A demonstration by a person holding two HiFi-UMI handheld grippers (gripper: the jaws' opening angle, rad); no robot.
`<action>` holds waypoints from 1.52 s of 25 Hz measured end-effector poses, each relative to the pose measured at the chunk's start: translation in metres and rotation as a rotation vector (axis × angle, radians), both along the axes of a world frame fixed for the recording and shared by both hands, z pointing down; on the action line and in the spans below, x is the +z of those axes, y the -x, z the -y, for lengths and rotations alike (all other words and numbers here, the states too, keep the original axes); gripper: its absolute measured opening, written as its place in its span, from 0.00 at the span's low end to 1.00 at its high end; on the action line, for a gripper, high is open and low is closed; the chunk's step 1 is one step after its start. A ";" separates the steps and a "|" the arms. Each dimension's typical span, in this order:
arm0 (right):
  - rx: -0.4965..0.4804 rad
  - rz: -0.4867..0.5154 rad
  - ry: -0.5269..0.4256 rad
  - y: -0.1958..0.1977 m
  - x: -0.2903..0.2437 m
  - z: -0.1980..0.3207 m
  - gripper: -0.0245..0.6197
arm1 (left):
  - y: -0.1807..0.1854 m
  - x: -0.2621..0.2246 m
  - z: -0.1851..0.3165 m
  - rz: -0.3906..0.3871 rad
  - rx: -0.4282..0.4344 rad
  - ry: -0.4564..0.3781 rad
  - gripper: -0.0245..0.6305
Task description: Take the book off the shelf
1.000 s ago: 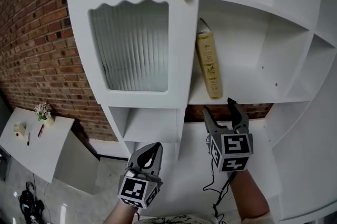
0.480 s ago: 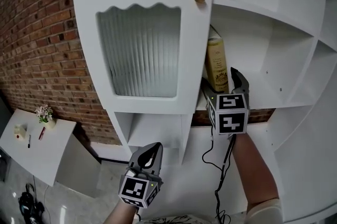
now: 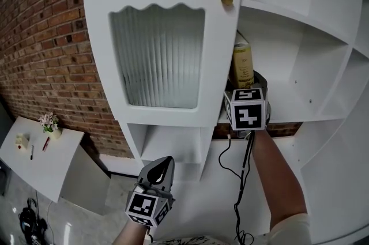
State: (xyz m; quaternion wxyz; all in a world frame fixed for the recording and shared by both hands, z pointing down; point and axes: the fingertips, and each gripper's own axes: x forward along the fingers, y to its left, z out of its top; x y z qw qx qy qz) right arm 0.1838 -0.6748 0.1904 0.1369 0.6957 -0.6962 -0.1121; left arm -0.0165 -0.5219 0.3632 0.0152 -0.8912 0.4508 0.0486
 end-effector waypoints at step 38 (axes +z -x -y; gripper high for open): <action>-0.010 0.001 -0.202 -0.017 0.024 -0.218 0.40 | -0.029 0.004 -0.081 0.019 0.016 -0.002 0.06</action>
